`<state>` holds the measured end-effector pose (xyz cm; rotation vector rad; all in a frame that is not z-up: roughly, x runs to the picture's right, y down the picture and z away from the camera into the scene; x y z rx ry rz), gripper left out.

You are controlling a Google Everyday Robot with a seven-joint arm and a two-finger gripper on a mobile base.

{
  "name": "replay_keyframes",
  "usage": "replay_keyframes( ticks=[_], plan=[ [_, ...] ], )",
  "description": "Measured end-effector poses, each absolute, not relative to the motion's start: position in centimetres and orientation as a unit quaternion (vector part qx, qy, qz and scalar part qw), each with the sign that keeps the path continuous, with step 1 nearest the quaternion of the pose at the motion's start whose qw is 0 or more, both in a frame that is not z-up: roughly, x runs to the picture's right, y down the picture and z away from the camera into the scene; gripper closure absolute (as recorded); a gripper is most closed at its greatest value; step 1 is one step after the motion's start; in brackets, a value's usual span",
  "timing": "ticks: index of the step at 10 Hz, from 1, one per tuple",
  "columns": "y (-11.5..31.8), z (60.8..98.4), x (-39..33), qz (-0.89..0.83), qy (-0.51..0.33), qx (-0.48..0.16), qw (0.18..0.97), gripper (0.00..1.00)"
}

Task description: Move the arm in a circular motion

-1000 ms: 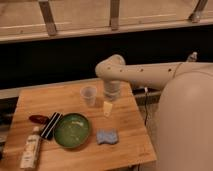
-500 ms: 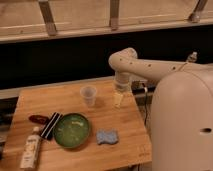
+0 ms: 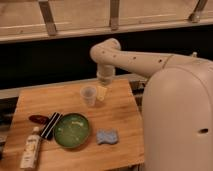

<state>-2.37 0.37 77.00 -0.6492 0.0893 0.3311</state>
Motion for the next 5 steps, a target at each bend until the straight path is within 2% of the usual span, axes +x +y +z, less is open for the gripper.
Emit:
replay_keyframes(
  ticks=[3,5],
  plan=[
    [0.8,71.1,-9.9,0.102,-0.016,-0.289,0.952,0.2],
    [2.3,68.1,-12.3,0.08,-0.043,-0.281,0.955,0.2]
  ],
)
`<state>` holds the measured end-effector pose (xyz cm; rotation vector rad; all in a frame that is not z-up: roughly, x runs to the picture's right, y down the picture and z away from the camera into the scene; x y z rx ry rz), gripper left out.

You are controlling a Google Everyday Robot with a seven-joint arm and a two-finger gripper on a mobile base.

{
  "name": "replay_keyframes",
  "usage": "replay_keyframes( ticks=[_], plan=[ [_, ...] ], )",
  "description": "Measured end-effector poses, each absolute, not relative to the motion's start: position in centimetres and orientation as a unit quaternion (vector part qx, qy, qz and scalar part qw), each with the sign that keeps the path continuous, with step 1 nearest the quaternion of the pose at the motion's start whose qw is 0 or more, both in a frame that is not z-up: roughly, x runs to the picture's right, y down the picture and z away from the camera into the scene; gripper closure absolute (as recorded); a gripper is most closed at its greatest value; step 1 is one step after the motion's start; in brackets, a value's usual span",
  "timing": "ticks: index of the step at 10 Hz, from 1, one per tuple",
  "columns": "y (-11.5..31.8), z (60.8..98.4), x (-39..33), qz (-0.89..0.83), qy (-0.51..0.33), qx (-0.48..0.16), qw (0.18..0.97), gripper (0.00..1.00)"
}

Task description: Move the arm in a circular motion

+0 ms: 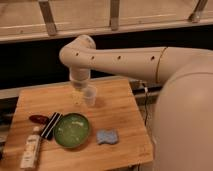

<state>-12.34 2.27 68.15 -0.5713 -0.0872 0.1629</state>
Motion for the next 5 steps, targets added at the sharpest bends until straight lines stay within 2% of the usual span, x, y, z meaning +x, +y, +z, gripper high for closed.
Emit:
replay_keyframes(
  ticks=[3,5],
  plan=[
    [5.0,66.2,-11.4,0.099,-0.044,-0.289,0.951,0.2],
    [6.6,66.5,-7.2,0.138,-0.024,-0.298,0.944,0.2]
  ],
)
